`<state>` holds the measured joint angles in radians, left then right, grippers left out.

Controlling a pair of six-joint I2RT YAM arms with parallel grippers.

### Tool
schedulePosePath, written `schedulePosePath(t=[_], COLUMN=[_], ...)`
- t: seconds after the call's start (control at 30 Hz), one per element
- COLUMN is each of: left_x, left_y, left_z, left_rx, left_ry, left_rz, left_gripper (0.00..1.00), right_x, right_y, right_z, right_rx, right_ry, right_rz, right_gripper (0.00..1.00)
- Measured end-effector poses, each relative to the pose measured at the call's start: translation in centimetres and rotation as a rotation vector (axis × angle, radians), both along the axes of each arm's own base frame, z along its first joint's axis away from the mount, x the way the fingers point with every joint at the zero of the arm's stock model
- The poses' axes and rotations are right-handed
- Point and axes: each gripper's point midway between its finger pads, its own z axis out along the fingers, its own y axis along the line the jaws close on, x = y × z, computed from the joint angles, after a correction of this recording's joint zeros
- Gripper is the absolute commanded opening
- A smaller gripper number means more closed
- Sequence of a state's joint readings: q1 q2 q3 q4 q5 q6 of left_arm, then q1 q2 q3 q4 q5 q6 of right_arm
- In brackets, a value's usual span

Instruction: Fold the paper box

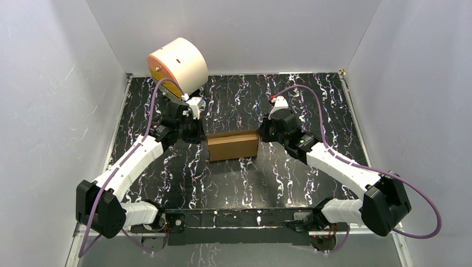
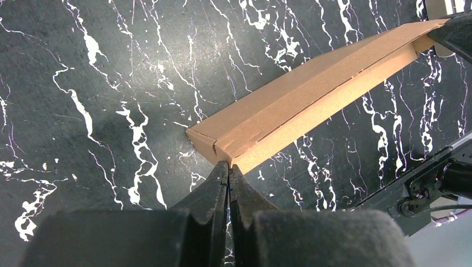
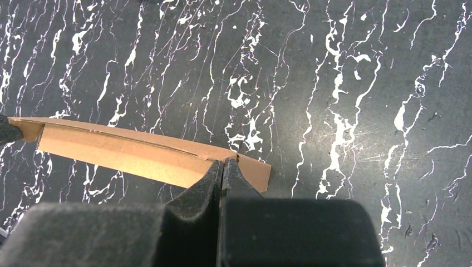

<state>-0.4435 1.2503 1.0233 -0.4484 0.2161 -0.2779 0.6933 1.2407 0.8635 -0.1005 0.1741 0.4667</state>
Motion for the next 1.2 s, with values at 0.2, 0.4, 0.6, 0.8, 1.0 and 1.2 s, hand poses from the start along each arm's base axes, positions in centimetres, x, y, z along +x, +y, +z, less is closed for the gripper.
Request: schedulePosePath(t=[0.2, 0.4, 0.6, 0.8, 1.0, 1.2], left_x=[-0.06, -0.13, 0.2, 0.52, 0.65, 0.46], left_y=[0.04, -0.25, -0.59, -0.8, -0.63, -0.14], left_z=[-0.09, 0.04, 0.46, 0.73, 0.36, -0.22], left_rx=[0.003, -0.038, -0.093, -0.124, -0.13, -0.114], left_ry=[0.004, 0.04, 0.067, 0.075, 0.074, 0.055], left_rz=[0.004, 0.06, 0.139, 0.18, 0.207, 0.209], left_gripper=[0.0, 0.0, 0.0, 0.0, 0.0, 0.0], right_x=[0.11, 0.15, 0.31, 0.48, 0.34, 0.13], right_y=[0.1, 0.03, -0.23, -0.4, -0.18, 0.11], right_z=[-0.02, -0.06, -0.19, -0.2, -0.19, -0.22], right_rx=[-0.002, -0.015, -0.023, -0.024, -0.024, -0.016], right_ry=[-0.017, -0.026, -0.034, -0.045, -0.048, -0.056], right_rz=[0.006, 0.004, -0.009, -0.021, -0.015, -0.005], right_gripper=[0.04, 0.04, 0.04, 0.04, 0.04, 0.03])
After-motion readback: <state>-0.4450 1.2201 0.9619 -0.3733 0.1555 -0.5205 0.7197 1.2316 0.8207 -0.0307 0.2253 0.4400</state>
